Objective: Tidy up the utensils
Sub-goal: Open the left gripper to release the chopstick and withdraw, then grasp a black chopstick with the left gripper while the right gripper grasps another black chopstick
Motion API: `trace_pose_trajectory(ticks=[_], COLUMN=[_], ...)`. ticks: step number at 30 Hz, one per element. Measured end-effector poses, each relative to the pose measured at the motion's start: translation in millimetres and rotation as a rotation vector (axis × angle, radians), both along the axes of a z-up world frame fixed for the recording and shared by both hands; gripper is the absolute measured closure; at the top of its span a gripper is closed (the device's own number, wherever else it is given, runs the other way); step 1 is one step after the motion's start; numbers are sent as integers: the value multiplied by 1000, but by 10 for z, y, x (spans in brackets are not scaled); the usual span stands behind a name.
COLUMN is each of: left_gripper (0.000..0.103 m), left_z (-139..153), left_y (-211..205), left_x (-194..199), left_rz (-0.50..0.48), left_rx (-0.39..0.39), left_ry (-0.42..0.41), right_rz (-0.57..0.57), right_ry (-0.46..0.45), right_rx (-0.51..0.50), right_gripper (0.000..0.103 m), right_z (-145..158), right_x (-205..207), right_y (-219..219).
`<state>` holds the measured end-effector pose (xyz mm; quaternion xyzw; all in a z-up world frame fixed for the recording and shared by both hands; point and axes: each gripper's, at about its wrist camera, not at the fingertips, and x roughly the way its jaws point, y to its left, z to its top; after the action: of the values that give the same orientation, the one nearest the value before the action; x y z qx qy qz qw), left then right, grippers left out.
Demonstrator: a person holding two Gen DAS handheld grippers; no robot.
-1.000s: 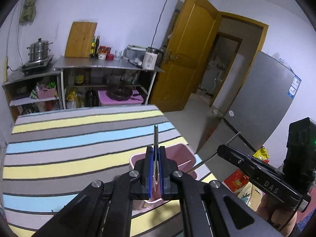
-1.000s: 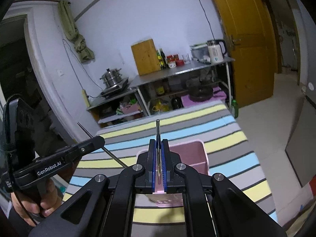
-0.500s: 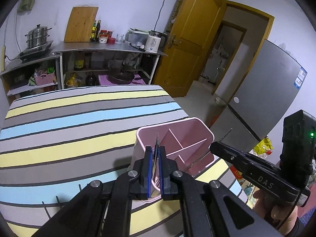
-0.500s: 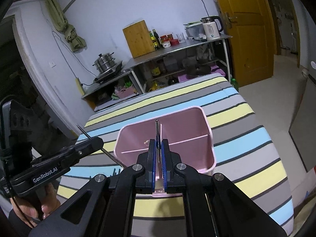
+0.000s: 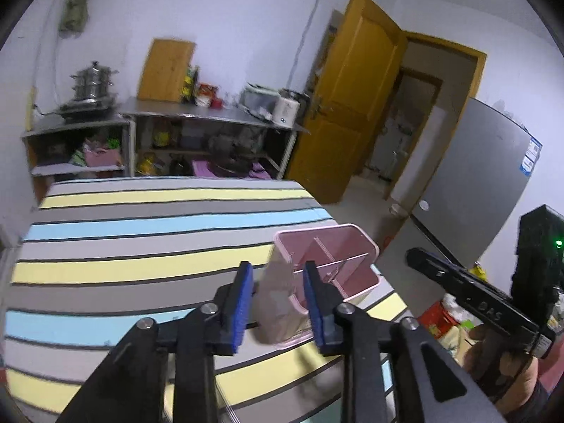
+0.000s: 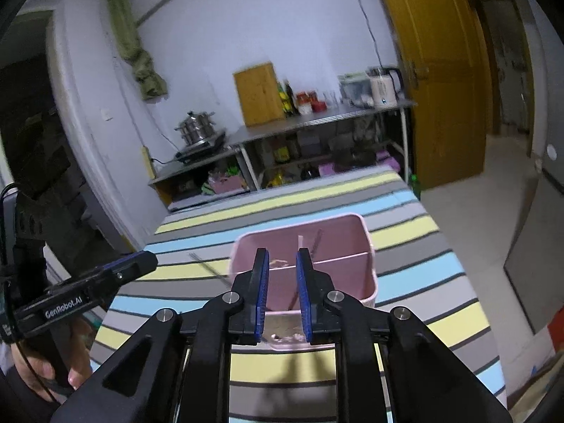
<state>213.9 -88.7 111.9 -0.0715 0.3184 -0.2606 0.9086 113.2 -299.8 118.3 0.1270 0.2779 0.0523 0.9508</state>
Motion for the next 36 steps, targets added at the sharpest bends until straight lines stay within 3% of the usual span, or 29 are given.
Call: trace_pose_trajectory(ticks=[7, 17, 25, 36], left_gripper=[66, 66, 68, 68], left_z=[-189, -780, -1123, -1498], left_y=[527, 1050, 1102, 1153], left_x=[-450, -964, -984, -672], left_rz=[86, 225, 269, 305], left_rx=[11, 71, 93, 90], left_ry=[20, 84, 136, 240], right_rz=[83, 169, 232, 281], right_ry=[-13, 74, 138, 234], right_rx=[-61, -58, -75, -56], right_gripper=[87, 87, 87, 87], right_z=[-68, -462, -746, -1145], right_x=[-421, -667, -649, -433], right_y=[434, 877, 1132, 1366])
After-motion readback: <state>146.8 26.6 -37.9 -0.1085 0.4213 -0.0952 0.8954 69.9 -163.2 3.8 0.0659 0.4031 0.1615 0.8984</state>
